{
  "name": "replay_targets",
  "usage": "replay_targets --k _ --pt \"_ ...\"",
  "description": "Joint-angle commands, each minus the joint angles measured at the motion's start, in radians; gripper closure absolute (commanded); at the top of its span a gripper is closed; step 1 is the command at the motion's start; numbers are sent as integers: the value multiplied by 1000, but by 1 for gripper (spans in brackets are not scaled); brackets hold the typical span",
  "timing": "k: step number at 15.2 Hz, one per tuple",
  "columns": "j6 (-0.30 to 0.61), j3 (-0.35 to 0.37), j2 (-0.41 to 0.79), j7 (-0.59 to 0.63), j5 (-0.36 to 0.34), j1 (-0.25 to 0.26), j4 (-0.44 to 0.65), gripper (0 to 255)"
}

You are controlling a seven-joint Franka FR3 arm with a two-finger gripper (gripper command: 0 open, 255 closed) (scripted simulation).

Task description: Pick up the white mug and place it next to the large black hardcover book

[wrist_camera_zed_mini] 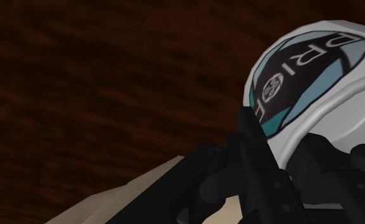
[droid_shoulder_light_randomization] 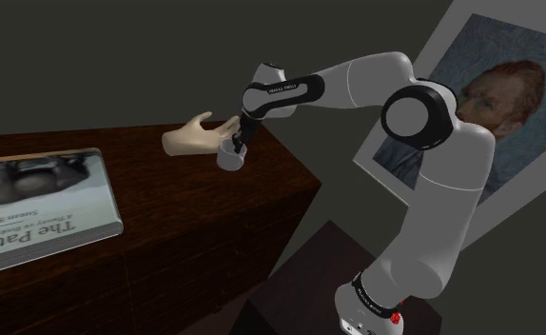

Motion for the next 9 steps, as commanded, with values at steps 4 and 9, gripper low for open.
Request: replay_targets --k 4,9 --pt "-57 -3 -33 8 -7 1 24 255" --pt "-114 -5 -61 16 -13 2 54 255"
